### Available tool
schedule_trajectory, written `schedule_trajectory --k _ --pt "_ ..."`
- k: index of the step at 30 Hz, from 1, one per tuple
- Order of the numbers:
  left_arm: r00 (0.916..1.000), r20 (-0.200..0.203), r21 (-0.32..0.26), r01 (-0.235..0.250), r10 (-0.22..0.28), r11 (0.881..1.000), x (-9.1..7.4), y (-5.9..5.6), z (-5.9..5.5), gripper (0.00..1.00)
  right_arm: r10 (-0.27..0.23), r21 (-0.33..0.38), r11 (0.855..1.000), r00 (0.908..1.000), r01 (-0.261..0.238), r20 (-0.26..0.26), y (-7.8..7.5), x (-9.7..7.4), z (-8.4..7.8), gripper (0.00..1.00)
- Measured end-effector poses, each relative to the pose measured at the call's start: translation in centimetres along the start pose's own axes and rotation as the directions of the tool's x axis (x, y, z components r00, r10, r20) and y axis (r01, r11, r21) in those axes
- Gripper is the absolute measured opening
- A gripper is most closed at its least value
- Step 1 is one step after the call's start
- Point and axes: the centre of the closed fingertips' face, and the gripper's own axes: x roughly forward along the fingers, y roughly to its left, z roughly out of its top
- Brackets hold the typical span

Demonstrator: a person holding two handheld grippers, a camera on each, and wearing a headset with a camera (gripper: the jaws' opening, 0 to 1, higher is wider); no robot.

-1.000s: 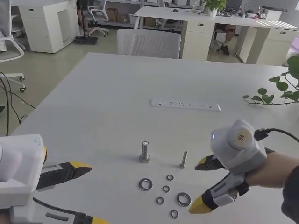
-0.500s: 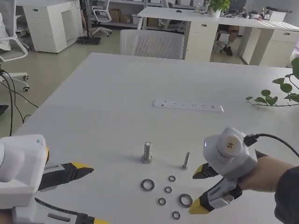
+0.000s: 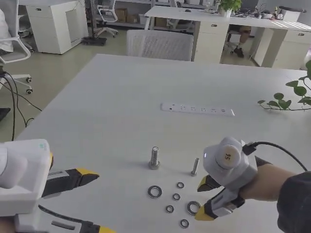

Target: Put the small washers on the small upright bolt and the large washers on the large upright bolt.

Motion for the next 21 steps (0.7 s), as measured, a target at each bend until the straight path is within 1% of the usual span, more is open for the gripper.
schedule_trajectory --k 2,5,16,21 --pt "1.0 0.0 0.001 -0.001 0.001 1.0 0.0 0.0 0.0 0.96 -0.007 -0.004 1.0 0.9999 0.007 -0.01 -0.1 0.2 -0.1 0.4" --pt "1.0 0.001 0.003 -0.003 0.003 1.0 -0.1 0.0 0.1 0.96 -0.002 -0.006 1.0 0.9999 0.002 -0.014 -0.1 0.4 -0.1 0.38" --pt "1.0 0.002 -0.001 -0.002 0.002 1.0 -0.1 0.0 0.0 0.96 -0.003 -0.03 1.0 0.9981 0.001 -0.062 -0.3 1.3 -0.5 0.33" --pt "1.0 0.004 -0.002 -0.005 0.005 1.0 -0.2 0.1 0.0 0.96 0.004 -0.031 0.999 0.9976 -0.006 -0.069 -0.2 1.4 -0.6 0.32"
